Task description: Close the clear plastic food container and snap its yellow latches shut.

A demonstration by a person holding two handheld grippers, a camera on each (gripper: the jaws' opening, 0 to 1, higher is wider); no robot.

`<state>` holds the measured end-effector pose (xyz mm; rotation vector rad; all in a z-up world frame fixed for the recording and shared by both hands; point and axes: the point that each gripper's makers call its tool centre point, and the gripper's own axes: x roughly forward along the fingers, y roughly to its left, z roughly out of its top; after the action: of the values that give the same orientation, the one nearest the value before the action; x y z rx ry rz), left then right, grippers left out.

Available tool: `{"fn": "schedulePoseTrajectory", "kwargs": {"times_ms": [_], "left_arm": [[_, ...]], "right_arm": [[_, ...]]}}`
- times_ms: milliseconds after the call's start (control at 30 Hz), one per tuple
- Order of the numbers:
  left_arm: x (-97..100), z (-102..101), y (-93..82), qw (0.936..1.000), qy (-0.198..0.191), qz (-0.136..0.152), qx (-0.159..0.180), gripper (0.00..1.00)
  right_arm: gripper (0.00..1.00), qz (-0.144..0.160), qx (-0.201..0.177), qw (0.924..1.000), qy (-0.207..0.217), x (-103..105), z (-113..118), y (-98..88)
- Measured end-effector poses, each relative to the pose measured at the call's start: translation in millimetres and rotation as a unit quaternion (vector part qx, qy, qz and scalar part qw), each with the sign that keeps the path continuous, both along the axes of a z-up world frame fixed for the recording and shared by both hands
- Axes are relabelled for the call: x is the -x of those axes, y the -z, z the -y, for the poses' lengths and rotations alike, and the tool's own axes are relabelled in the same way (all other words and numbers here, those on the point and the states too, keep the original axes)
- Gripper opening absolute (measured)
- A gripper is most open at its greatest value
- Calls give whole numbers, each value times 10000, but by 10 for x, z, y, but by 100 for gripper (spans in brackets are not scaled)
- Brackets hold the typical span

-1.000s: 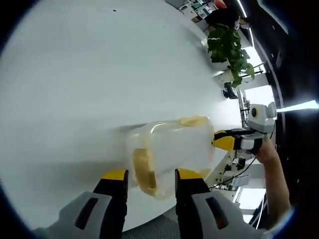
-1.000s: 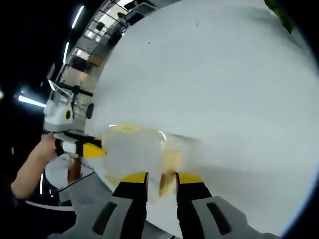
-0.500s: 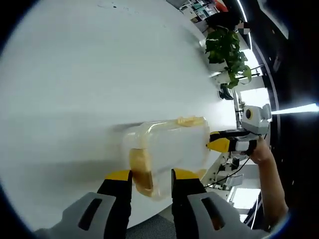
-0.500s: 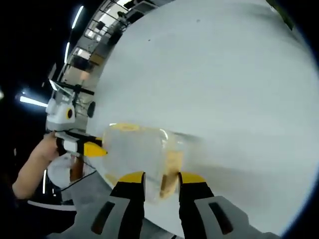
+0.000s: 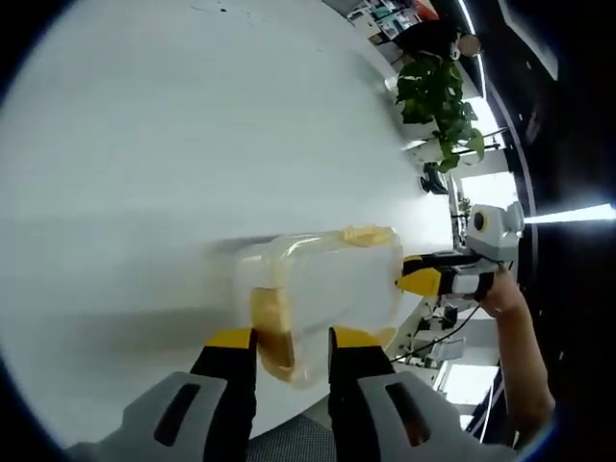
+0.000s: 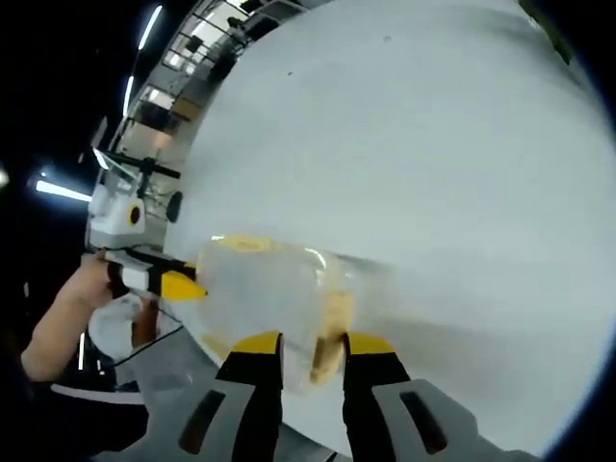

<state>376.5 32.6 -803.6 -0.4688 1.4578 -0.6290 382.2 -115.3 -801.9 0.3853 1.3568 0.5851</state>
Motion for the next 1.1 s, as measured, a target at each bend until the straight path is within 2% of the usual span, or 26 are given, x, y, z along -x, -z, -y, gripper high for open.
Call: {"fn": "schedulePoseTrajectory", "kwargs": {"times_ms": [167, 367, 400, 433, 467, 500, 567, 833, 1100], "left_arm": [[31, 17, -20, 10000, 28, 4, -17, 25], [21, 22, -2, 10000, -43, -22, -12, 25], [55, 79, 4, 9998, -113, -39, 134, 26], [113, 15, 20, 9996, -139, -257, -57, 26], [65, 35, 29, 10000, -61, -15, -33, 26], [53, 49, 29, 10000, -20, 62, -51, 26], [52, 40, 43, 10000, -2, -37, -27, 27], [63, 48, 18, 9999, 2, -77, -72, 28], [21, 54, 2, 9999, 73, -13, -129, 29]], "right_arm": [[20, -79, -25, 10000, 8, 1, -11, 6], [20, -115, 119, 9999, -10, 11, -25, 1], [19, -142, 55, 9999, 50, 24, -61, 8], [19, -315, 270, 9976, 560, -22, -45, 9], [19, -195, 180, 9996, 100, -9, -64, -25], [19, -191, 212, 9996, 59, -4, -76, -36], [20, -191, 279, 9994, -45, -6, -72, -2], [22, -275, 92, 9995, 95, 1, -74, 18], [22, -270, 90, 9996, 43, -7, -67, 8]]}}
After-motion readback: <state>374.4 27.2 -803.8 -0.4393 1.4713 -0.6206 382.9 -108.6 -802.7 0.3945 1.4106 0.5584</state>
